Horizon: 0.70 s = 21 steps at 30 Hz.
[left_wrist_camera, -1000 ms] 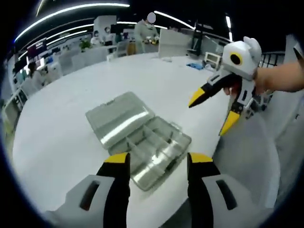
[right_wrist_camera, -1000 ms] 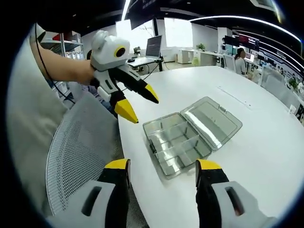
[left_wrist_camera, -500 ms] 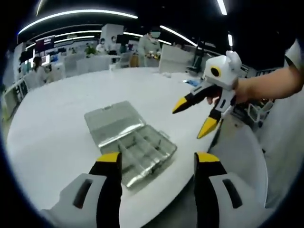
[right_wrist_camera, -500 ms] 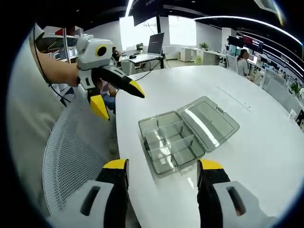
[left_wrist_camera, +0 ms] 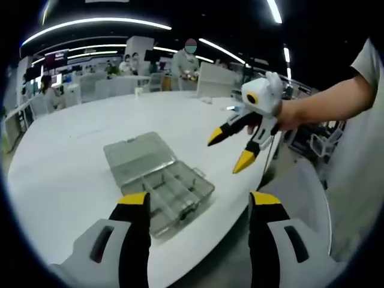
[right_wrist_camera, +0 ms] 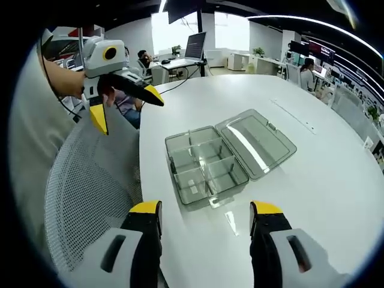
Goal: Insert the divider into the dual guide fixture by aligning both edges with the guide slots and pushing it downward to the bottom, including one-sided entry, uneven engagement, binding, and posture correction.
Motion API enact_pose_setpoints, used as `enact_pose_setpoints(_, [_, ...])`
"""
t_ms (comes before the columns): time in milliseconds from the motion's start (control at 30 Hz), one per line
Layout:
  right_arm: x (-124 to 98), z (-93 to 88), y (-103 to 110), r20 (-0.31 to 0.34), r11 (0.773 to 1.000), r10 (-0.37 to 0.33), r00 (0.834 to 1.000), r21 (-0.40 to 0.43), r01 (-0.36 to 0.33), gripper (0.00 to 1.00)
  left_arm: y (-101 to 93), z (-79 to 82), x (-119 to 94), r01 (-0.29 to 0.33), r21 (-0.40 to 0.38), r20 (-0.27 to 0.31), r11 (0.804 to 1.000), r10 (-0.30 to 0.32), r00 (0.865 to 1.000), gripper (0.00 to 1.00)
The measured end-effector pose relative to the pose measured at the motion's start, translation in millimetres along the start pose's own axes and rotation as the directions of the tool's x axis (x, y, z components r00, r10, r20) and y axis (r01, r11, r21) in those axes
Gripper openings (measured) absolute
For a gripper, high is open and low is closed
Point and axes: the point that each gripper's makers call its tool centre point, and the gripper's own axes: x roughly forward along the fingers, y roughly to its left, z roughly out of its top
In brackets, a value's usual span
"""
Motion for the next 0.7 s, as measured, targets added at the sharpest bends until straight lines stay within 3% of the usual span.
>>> enact_pose_setpoints(300, [10,-13.3,-15,-0.036,1.000,0.008,0.999,-0.008,-0.008,0.54,-4.0,-2.2,-5,-0.008,-0.025,-0.001,1.000,0.008,1.000,0.63])
enact_pose_setpoints(700, [32,-30.7,-35,-0.131,0.995,0.026,0.991,-0.092,-0.038,0.49,-1.4,-8.4,-10,-0.021,-0.048,0.000,0.999,0.021,1.000,0.63])
